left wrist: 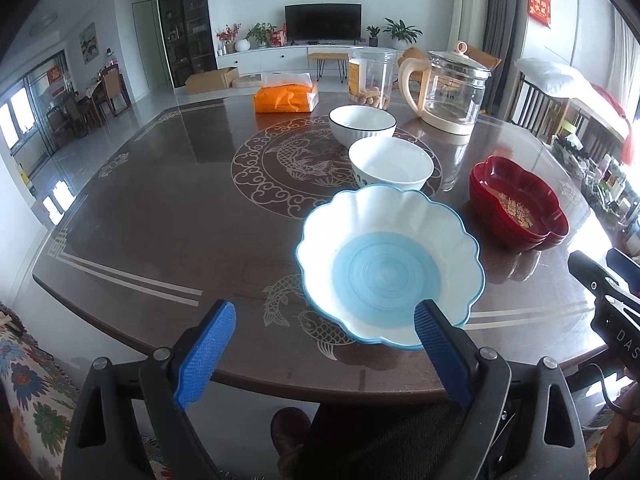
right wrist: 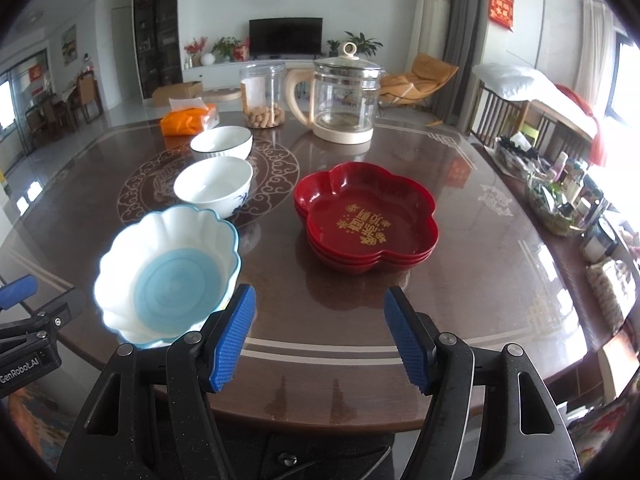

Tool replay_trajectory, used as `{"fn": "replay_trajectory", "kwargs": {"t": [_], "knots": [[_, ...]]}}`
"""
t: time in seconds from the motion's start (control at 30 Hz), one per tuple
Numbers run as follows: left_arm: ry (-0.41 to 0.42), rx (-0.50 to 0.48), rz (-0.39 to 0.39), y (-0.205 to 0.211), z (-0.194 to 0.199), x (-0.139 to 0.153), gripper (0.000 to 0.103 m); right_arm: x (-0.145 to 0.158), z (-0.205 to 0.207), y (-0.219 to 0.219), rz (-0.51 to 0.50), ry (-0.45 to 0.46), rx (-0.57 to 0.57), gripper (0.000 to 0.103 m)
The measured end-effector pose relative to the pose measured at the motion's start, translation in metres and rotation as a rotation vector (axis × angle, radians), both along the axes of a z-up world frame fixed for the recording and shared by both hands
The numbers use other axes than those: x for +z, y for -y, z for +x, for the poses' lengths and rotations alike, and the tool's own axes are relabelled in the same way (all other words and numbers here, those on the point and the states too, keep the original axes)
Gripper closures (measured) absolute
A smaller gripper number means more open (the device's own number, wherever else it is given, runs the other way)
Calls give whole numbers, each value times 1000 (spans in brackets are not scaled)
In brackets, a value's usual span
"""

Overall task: Organize plates and bowls
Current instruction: 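Set the blue-rimmed bowl down near the table edge and open both tools, then move both tools to the plain white bowl and grip its rim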

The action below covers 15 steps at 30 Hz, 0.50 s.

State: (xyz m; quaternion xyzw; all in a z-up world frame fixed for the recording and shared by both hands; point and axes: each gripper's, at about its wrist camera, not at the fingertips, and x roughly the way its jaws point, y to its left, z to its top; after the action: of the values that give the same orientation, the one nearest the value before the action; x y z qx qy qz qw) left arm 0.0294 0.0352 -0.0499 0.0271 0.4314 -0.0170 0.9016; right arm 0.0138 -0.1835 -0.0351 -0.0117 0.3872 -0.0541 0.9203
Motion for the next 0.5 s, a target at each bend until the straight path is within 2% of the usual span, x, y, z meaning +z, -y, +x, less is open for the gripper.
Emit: {"fn": "replay_trajectory", "kwargs": {"t": [0.17,0.3,0.5], "knots": [[15,-4,17,1,-4,6,8,4,-1,-7,-30,16,6,32],[7,0,-40,-4,-5,8,8,4,-2,-10,-57,23,2,28],[65,38,-103,-17,-8,5,8,5,-3,-11,-75,24,-5,28]]}}
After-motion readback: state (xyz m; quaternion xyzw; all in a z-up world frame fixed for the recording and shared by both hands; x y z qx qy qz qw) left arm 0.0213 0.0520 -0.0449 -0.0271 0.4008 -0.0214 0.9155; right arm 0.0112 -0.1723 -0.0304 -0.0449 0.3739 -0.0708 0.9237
